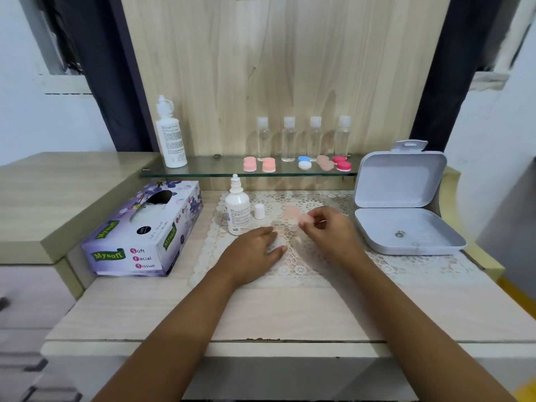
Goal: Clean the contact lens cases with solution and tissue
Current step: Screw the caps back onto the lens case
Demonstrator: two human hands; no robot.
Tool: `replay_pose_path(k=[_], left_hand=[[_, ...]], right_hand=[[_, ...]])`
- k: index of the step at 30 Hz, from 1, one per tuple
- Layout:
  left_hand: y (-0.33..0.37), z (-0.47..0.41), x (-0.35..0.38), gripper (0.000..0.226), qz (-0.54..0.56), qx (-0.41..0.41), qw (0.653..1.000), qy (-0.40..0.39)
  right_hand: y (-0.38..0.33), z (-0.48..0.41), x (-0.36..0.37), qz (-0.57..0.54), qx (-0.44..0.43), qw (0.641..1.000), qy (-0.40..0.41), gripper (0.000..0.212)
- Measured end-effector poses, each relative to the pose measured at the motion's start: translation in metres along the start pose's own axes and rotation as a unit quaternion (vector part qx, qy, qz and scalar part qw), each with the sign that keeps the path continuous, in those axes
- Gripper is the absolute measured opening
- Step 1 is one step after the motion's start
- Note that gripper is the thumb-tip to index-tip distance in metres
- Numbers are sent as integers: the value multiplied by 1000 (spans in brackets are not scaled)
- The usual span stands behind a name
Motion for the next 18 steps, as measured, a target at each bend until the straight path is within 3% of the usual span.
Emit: replay_pose_path(k=[7, 18], left_hand=[[-1, 0, 0, 51, 2, 0, 1000, 8], [-3, 0, 1, 50, 6, 1, 1000, 13]], right_hand=[[-56, -34, -25, 26, -51, 993, 100, 31], [-82, -82, -4, 194, -13, 968, 161, 44]])
Point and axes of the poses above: each hand's wrist, its own z-axis away from the middle knuckle, its own x-axis out of the palm, y = z × x, the point moved 9 cm from there along -z, towards the middle knuckle, and after that the axes turned 10 degrees about x, right-handed, at the moved point
